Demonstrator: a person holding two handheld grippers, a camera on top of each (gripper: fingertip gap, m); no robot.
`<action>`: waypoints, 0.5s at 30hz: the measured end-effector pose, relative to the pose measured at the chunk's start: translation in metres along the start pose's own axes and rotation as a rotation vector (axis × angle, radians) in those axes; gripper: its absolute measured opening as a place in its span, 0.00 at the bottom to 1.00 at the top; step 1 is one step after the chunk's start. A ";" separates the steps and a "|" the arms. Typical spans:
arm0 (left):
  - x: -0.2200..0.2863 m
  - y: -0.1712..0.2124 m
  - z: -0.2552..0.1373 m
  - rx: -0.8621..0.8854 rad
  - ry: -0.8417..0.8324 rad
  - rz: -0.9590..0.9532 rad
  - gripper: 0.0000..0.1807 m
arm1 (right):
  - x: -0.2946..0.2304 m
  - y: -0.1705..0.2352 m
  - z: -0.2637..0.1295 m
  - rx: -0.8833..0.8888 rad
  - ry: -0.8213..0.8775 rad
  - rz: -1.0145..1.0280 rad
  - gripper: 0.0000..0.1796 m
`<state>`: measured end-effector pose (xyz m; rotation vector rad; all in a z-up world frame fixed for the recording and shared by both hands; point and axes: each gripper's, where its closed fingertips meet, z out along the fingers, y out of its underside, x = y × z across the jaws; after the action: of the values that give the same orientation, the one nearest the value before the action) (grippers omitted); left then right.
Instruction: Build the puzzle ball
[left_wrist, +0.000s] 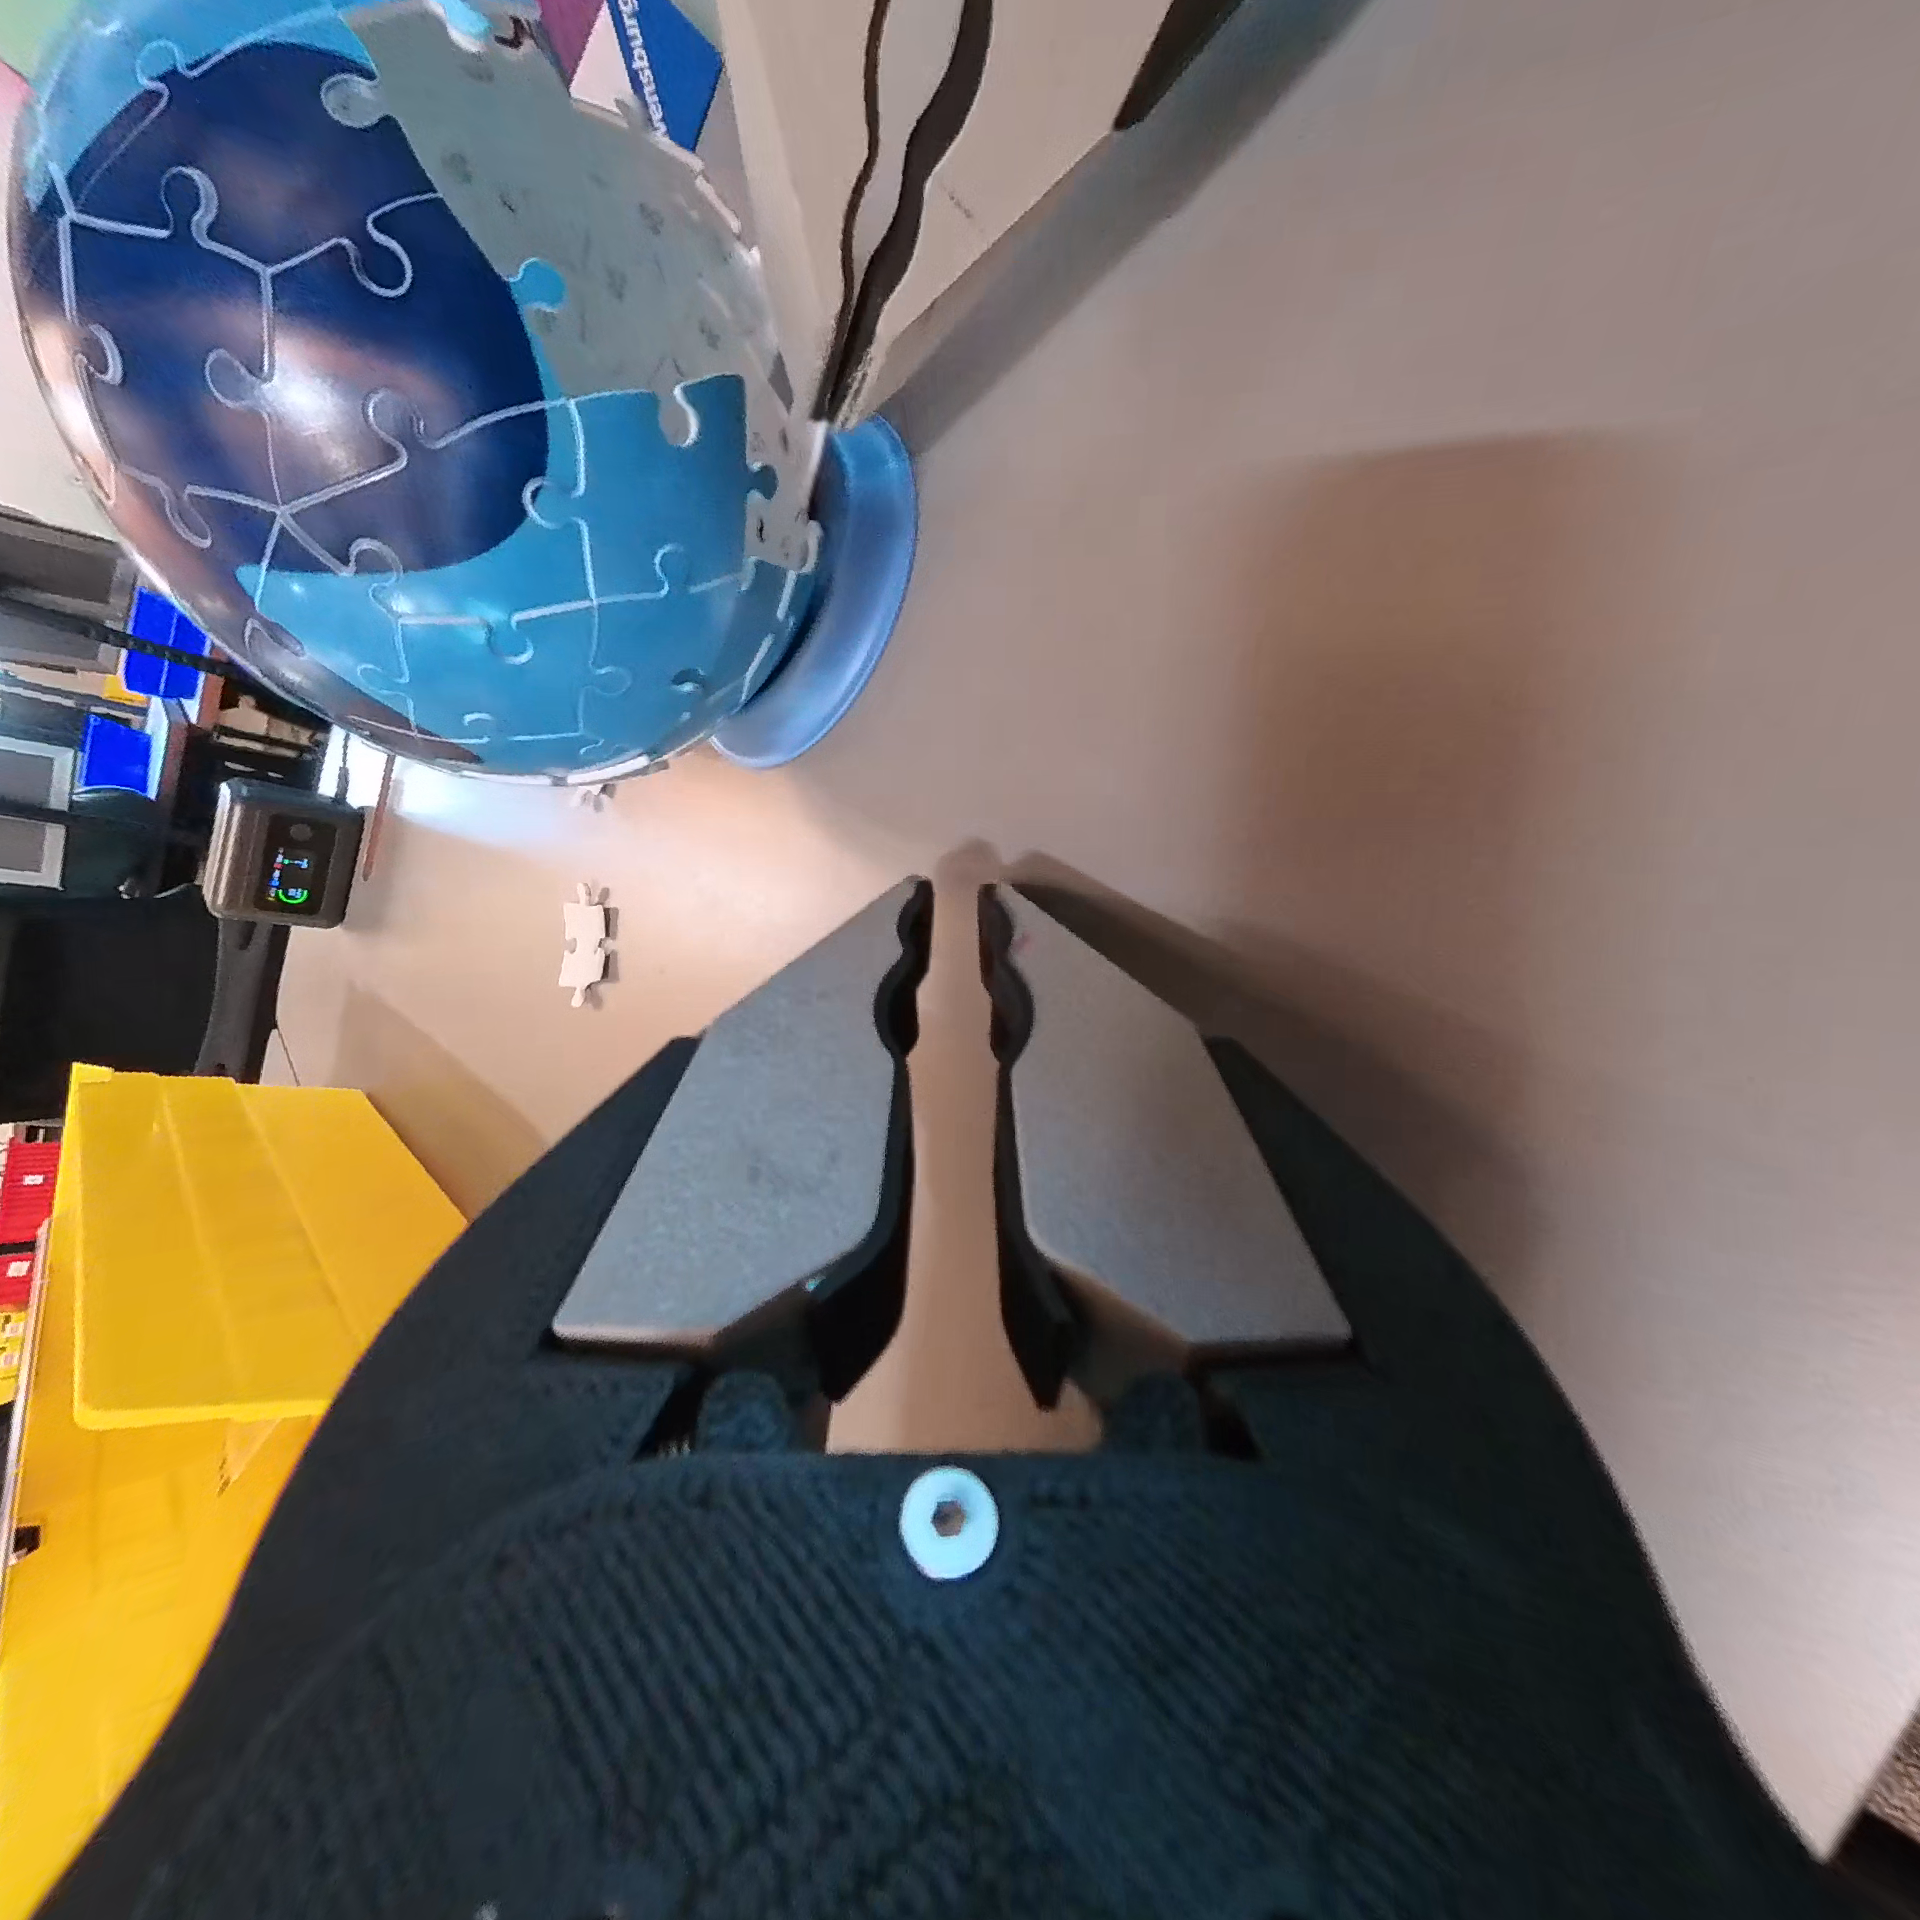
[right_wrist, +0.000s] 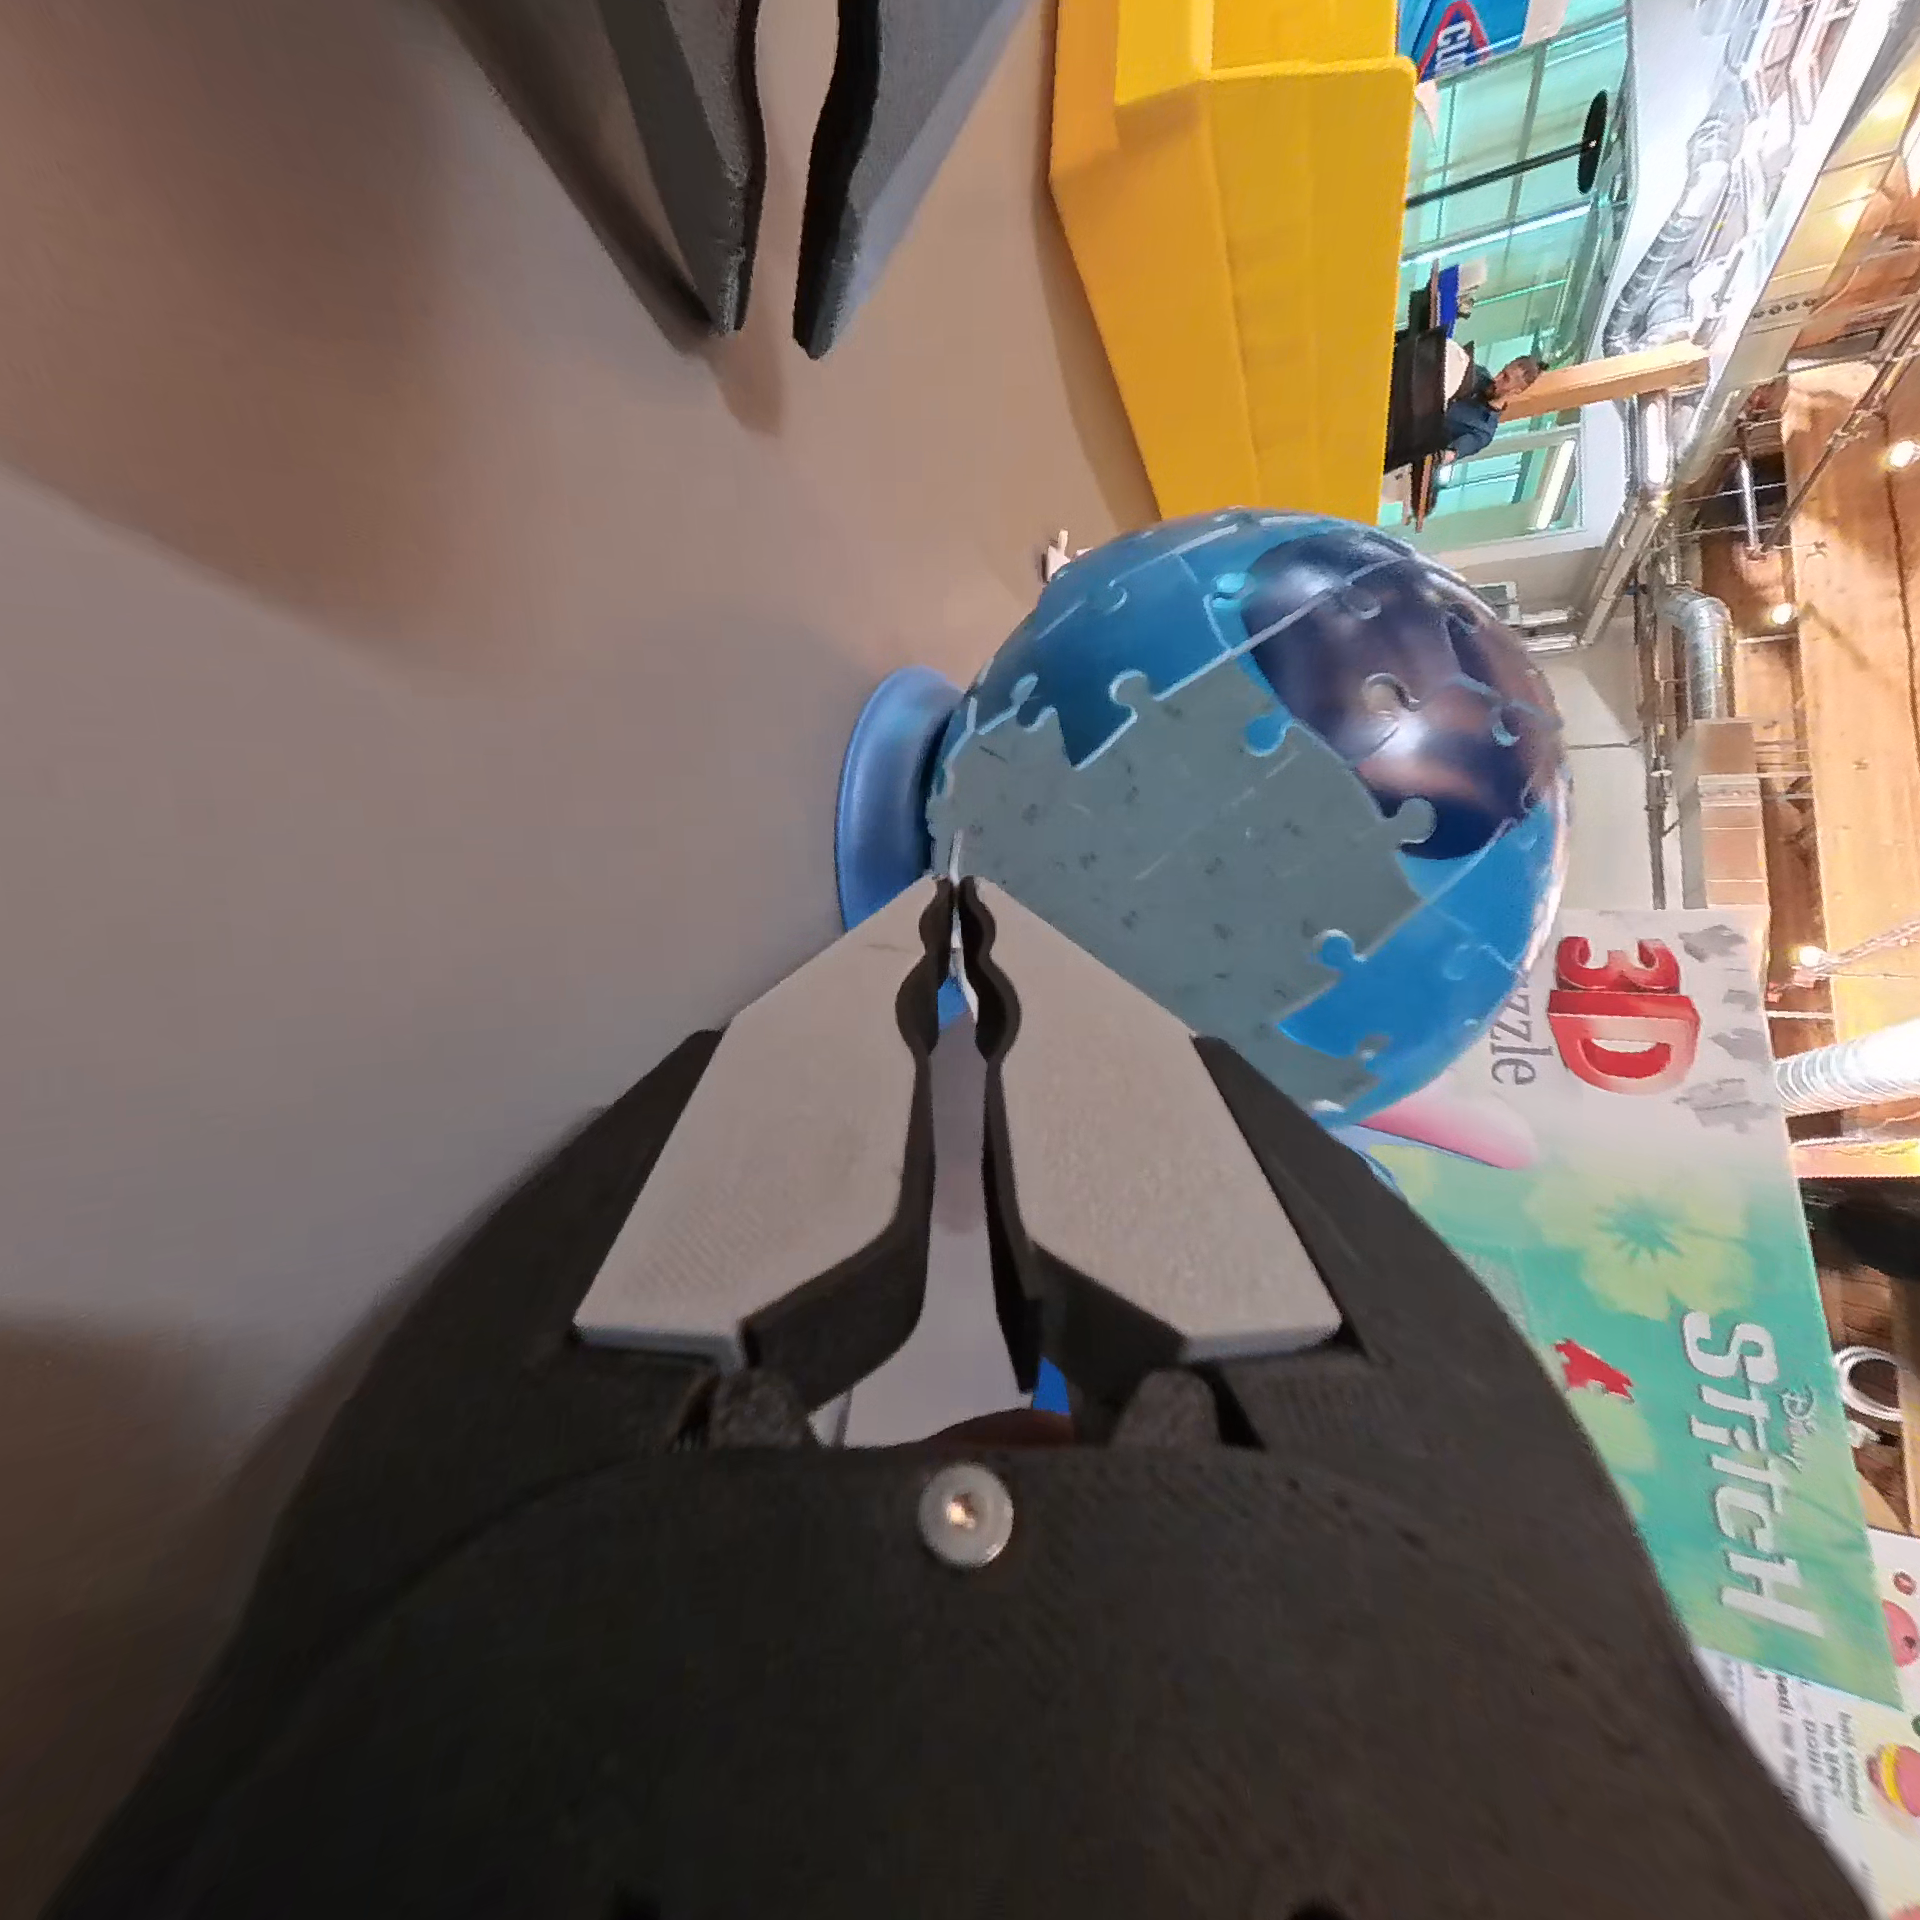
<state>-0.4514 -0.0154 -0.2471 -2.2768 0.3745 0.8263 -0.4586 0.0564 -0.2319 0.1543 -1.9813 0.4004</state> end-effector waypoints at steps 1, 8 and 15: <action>0.000 0.000 0.000 0.000 0.005 -0.005 0.03 | 0.001 0.000 0.001 -0.004 -0.002 0.009 0.00; 0.000 0.002 0.002 -0.003 0.020 -0.020 0.01 | 0.006 0.000 0.009 -0.051 -0.028 0.065 0.00; 0.000 0.003 0.002 -0.016 0.049 -0.036 0.00 | -0.001 0.002 0.018 -0.072 -0.103 0.090 0.00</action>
<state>-0.4536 -0.0166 -0.2494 -2.3152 0.3491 0.7591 -0.4742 0.0516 -0.2398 0.0404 -2.1067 0.3848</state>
